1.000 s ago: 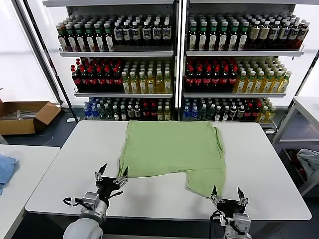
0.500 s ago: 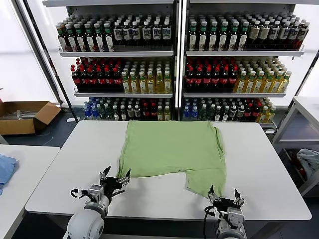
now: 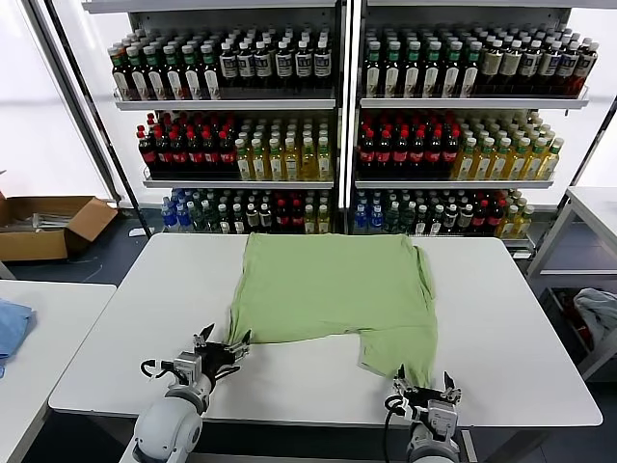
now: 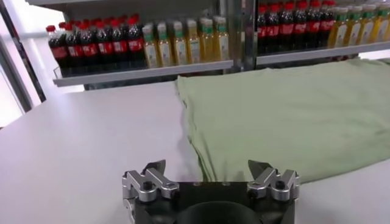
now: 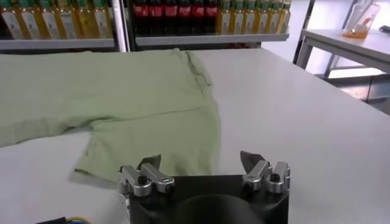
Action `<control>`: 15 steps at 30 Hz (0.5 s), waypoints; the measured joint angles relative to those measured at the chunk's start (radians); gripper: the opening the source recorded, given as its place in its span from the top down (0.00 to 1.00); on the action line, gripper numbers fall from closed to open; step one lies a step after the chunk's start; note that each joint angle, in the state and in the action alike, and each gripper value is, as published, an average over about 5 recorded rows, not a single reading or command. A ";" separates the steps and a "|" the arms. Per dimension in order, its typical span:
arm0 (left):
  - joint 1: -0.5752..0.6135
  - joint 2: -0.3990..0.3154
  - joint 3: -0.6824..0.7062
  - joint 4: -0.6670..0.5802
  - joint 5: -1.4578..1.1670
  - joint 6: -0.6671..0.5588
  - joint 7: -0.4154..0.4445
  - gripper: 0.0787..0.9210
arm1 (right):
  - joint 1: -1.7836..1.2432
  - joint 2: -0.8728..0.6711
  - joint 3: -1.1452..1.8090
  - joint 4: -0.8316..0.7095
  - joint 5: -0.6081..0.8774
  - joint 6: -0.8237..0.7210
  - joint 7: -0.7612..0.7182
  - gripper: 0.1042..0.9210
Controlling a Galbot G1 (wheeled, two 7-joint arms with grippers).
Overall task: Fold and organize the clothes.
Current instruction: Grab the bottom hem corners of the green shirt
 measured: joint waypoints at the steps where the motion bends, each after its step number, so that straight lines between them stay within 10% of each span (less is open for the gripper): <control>1: 0.000 0.000 0.000 0.002 -0.001 0.000 0.000 0.12 | -0.001 0.000 -0.001 -0.001 0.000 0.001 0.000 0.24; 15: 0.025 0.006 0.009 -0.006 -0.010 0.011 0.018 0.36 | -0.015 0.001 -0.003 -0.018 0.003 0.024 -0.003 0.73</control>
